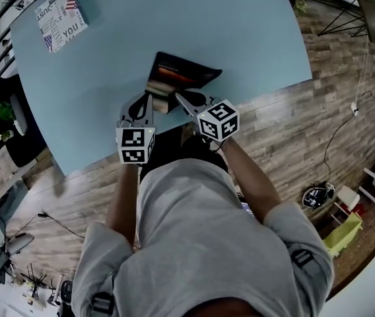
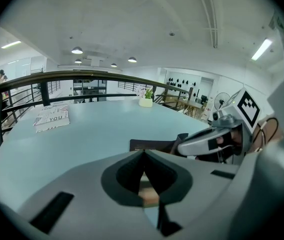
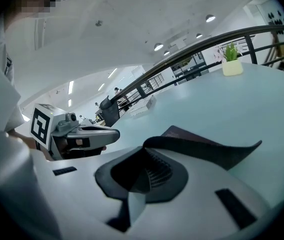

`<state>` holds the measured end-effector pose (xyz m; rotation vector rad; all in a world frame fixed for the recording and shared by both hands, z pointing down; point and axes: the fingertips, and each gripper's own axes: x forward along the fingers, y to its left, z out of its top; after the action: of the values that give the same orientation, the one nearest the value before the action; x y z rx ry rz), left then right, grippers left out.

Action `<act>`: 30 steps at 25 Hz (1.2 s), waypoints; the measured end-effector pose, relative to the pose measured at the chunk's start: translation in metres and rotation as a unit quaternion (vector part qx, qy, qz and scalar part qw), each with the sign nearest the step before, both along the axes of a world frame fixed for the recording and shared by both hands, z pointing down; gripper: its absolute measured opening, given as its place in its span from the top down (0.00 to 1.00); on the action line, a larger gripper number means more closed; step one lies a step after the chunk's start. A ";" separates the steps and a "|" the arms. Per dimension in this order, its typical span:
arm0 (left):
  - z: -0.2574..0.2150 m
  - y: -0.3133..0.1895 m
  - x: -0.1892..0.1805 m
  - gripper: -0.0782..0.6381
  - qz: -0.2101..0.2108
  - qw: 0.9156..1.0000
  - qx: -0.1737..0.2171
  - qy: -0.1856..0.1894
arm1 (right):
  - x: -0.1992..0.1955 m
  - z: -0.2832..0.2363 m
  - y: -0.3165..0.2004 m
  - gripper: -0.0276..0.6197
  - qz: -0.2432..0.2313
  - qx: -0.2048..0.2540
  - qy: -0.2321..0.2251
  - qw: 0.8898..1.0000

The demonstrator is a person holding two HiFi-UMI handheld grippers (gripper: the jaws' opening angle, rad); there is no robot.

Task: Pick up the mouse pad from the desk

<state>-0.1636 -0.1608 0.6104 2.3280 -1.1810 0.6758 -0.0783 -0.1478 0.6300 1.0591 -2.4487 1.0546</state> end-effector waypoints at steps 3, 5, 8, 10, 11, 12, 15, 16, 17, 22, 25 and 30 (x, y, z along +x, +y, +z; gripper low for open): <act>-0.004 -0.010 -0.009 0.87 0.005 1.000 0.000 0.003 | -0.006 -0.003 -0.009 0.93 0.008 0.002 0.003 1.000; -0.006 -0.017 -0.015 0.87 0.007 1.000 0.000 0.005 | -0.008 -0.005 -0.015 0.93 0.014 0.004 0.003 1.000; -0.008 -0.030 -0.020 0.87 0.007 1.000 -0.001 0.011 | -0.008 -0.009 -0.026 0.93 0.026 0.007 0.000 1.000; -0.011 -0.036 -0.022 0.87 0.002 1.000 -0.004 0.016 | -0.009 -0.014 -0.033 0.93 0.028 0.010 -0.001 1.000; -0.012 -0.039 -0.022 0.87 -0.001 1.000 -0.005 0.019 | -0.009 -0.016 -0.036 0.93 0.028 0.011 -0.002 1.000; -0.013 -0.041 -0.022 0.87 -0.003 1.000 -0.006 0.020 | -0.009 -0.018 -0.039 0.93 0.027 0.013 -0.002 1.000; -0.015 -0.049 -0.018 0.87 -0.008 1.000 -0.008 0.024 | -0.007 -0.024 -0.049 0.93 0.023 0.017 -0.005 1.000; -0.016 -0.051 -0.017 0.87 -0.011 1.000 -0.008 0.025 | -0.008 -0.025 -0.052 0.93 0.020 0.018 -0.006 1.000; -0.018 -0.054 -0.015 0.87 -0.015 1.000 -0.007 0.026 | -0.008 -0.026 -0.055 0.93 0.015 0.020 -0.006 1.000; -0.027 -0.061 -0.007 0.87 -0.047 0.998 -0.007 0.033 | -0.006 -0.035 -0.065 0.93 -0.010 0.025 -0.010 1.000; -0.033 -0.067 -0.006 0.87 -0.060 0.998 -0.003 0.032 | -0.009 -0.045 -0.074 0.93 -0.019 0.034 -0.018 0.999; -0.048 -0.073 -0.006 0.87 -0.083 0.996 0.014 0.033 | -0.012 -0.063 -0.082 0.93 -0.031 0.050 -0.032 0.998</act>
<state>-0.1696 -0.2343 0.5621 2.2251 -1.3441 0.5239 -0.0900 -0.2299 0.5674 0.9857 -2.5925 0.9694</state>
